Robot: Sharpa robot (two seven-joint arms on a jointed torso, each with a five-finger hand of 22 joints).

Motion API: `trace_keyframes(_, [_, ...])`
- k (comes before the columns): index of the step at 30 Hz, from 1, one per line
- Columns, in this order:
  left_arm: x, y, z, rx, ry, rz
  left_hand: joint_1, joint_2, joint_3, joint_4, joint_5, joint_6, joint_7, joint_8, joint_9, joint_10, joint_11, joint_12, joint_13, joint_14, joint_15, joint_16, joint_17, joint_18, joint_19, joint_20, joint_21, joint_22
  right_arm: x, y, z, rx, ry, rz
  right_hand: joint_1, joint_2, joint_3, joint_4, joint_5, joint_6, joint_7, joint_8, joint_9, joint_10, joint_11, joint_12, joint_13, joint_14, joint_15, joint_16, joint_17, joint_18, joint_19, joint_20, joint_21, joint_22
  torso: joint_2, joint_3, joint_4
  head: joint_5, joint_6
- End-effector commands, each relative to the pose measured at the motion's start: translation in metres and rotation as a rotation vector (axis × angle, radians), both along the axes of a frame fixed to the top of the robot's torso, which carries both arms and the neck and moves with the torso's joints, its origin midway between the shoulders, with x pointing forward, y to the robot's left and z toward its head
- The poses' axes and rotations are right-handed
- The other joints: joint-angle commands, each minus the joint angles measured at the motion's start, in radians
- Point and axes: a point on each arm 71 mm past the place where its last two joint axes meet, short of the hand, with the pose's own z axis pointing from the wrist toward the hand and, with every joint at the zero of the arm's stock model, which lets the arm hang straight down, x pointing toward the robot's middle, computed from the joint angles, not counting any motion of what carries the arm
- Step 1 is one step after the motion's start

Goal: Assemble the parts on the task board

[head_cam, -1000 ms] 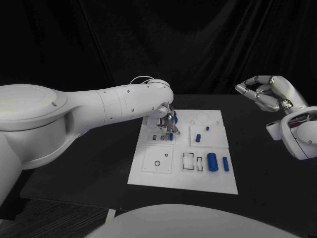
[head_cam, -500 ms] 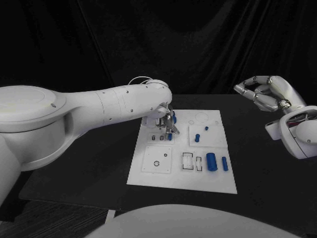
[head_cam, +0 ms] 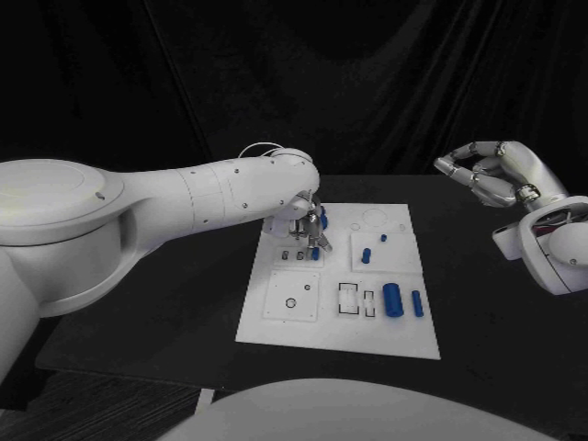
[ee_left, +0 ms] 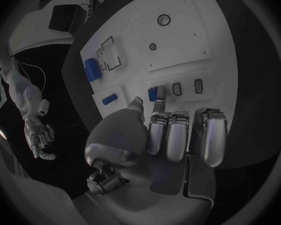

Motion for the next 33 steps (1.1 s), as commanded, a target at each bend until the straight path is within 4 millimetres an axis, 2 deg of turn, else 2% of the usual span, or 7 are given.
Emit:
trace_keyframes(1, [-0.0017,-0.0013,-0.0014,-0.009,0.017,-0.012,-0.002,-0.013,0.029,-0.012,-0.009,0.022,0.001,-0.014,-0.011,0.115,-0.015,0.002,0.256,0.108,-0.017,0.014,0.266,-0.023,0.013,-0.010,-0.016,0.192,0.0008,-0.0005,-0.0004,-0.006,0.013,-0.009,0.020,0.005,-0.015,0.004,0.011,0.006,0.000,0.011,-0.011,0.070,0.003,0.005,0.224,0.087,0.004,0.014,0.173,-0.022,0.001,0.000,0.015,0.175,0.000,0.0003,0.0000,-0.002,0.000])
trace_keyframes(13, [-0.0041,-0.0017,-0.0029,-0.005,0.026,-0.019,-0.016,-0.018,0.028,-0.006,-0.032,0.025,0.002,-0.020,-0.012,0.115,-0.015,0.002,0.256,0.108,-0.017,0.014,0.266,-0.022,0.010,-0.010,-0.022,0.189,0.0014,-0.0009,-0.0010,-0.008,0.018,-0.010,0.021,0.005,-0.016,0.004,0.010,0.007,0.001,0.011,-0.012,0.070,0.004,0.005,0.224,0.087,0.005,0.014,0.172,-0.021,0.001,0.000,0.014,0.174,0.000,0.0004,0.0004,-0.002,0.000])
trace_keyframes(23, [-0.0044,-0.0016,-0.0038,-0.004,0.029,-0.020,-0.015,-0.019,0.031,-0.009,-0.033,0.031,0.000,-0.019,-0.011,0.115,-0.016,0.002,0.256,0.108,-0.017,0.014,0.266,-0.021,0.009,-0.010,-0.024,0.188,0.0021,-0.0014,-0.0017,-0.011,0.024,-0.011,0.021,0.005,-0.017,0.005,0.009,0.007,0.001,0.011,-0.012,0.069,0.004,0.005,0.223,0.087,0.005,0.014,0.172,-0.021,0.000,0.000,0.013,0.174,0.000,0.0006,-0.0001,-0.001,0.000])
trace_keyframes(25, [-0.0043,-0.0015,-0.0040,-0.005,0.029,-0.019,-0.011,-0.018,0.037,-0.014,-0.018,0.033,-0.001,-0.020,-0.010,0.115,-0.017,0.002,0.256,0.108,-0.018,0.014,0.266,-0.021,0.007,-0.011,-0.027,0.186,0.0022,-0.0014,-0.0019,-0.011,0.026,-0.012,0.021,0.005,-0.017,0.005,0.009,0.007,0.001,0.011,-0.012,0.069,0.004,0.005,0.223,0.087,0.005,0.014,0.172,-0.021,0.000,0.000,0.013,0.174,0.000,0.0005,0.0000,0.000,0.000])
trace_keyframes(31, [-0.0042,-0.0017,-0.0046,-0.009,0.028,-0.018,-0.006,-0.017,0.046,-0.020,0.000,0.033,-0.002,-0.024,-0.009,0.115,-0.018,0.002,0.256,0.108,-0.019,0.014,0.266,-0.020,0.007,-0.012,-0.029,0.185,0.0025,-0.0014,-0.0024,-0.013,0.031,-0.012,0.021,0.004,-0.017,0.005,0.008,0.007,0.001,0.011,-0.012,0.069,0.004,0.004,0.223,0.087,0.005,0.014,0.172,-0.021,0.000,0.000,0.012,0.174,0.000,0.0007,0.0002,0.002,0.000])
trace_keyframes(33, [-0.0041,-0.0017,-0.0047,-0.010,0.027,-0.017,-0.002,-0.018,0.054,-0.026,0.017,0.033,-0.002,-0.027,-0.008,0.115,-0.018,0.002,0.256,0.108,-0.020,0.014,0.266,-0.020,0.007,-0.012,-0.030,0.185,0.0026,-0.0015,-0.0026,-0.014,0.034,-0.013,0.021,0.004,-0.017,0.005,0.008,0.007,0.001,0.011,-0.012,0.069,0.004,0.004,0.223,0.087,0.005,0.014,0.172,-0.021,0.000,0.000,0.012,0.174,0.000,0.0009,0.0001,0.002,0.000])
